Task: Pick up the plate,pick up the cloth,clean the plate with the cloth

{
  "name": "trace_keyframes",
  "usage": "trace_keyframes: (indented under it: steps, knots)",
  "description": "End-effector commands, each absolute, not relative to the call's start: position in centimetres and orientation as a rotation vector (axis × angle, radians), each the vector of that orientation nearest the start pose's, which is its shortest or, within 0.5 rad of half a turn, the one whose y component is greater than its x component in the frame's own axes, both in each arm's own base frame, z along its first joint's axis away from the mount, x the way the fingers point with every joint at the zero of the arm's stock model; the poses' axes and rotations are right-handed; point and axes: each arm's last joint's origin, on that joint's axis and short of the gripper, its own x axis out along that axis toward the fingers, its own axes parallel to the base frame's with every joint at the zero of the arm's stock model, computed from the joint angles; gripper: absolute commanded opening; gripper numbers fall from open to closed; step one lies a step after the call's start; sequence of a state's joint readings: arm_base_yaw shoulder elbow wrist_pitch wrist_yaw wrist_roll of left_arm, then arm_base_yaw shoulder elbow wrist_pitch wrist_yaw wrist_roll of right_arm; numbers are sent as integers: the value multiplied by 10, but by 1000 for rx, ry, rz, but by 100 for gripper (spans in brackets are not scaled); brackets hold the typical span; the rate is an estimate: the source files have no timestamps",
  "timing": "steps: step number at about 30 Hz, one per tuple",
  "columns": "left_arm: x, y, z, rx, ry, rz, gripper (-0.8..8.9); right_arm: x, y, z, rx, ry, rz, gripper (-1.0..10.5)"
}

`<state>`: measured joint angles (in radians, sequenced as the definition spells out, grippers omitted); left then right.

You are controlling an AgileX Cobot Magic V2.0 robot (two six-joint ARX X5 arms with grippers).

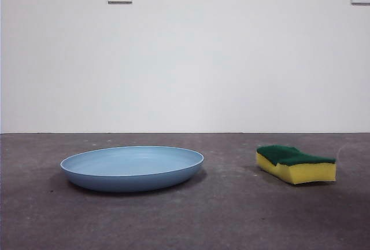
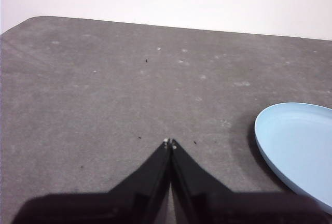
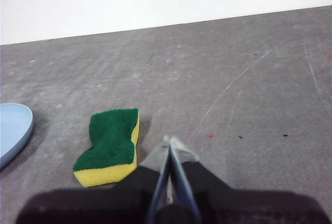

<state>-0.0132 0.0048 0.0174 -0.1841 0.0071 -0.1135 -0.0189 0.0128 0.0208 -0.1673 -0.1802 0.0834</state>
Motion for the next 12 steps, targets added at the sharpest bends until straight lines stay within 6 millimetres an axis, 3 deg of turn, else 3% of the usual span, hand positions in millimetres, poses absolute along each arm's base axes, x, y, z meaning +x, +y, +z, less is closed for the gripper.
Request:
trace_keyframes:
  steps: [1, 12]
  knots:
    - [96, -1, 147, -104, 178, -4, -3, 96, 3, 149, 113, 182, 151, 1]
    - [96, -1, 148, -105, 175, -6, -3, 96, 3, 150, 148, 175, 151, 1]
